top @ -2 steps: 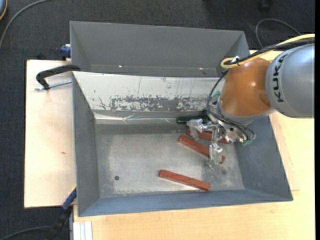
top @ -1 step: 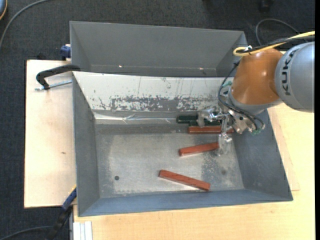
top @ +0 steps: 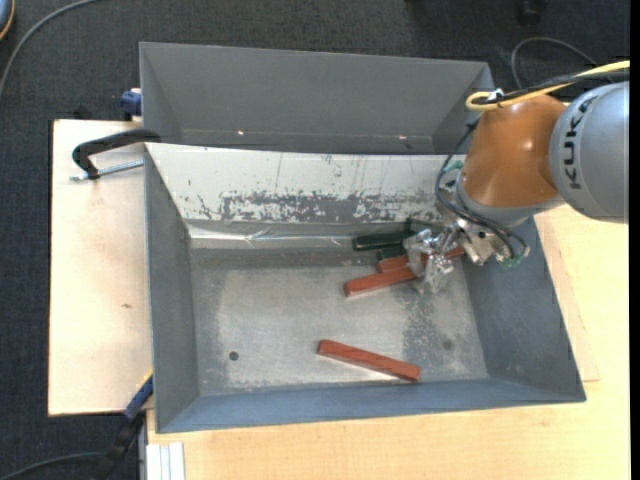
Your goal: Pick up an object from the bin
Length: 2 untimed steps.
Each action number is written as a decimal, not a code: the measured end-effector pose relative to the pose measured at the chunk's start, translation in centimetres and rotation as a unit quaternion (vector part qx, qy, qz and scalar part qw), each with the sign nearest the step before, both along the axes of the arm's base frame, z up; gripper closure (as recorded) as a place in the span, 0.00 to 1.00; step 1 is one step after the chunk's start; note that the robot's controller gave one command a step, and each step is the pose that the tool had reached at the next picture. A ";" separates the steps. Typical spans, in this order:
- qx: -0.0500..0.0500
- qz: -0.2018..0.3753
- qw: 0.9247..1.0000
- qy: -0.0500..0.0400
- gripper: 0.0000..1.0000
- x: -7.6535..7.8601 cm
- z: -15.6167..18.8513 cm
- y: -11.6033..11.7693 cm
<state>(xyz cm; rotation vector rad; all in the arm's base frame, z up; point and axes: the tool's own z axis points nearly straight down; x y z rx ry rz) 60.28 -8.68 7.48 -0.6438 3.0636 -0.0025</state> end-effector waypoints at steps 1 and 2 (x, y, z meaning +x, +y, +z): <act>-0.001 0.153 0.988 0.001 1.00 0.0 3.4 0.8; -0.001 0.152 0.988 0.002 0.00 -0.1 3.3 0.8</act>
Offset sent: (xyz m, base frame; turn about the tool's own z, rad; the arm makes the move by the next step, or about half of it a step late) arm -0.0029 0.0066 0.0319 -0.3075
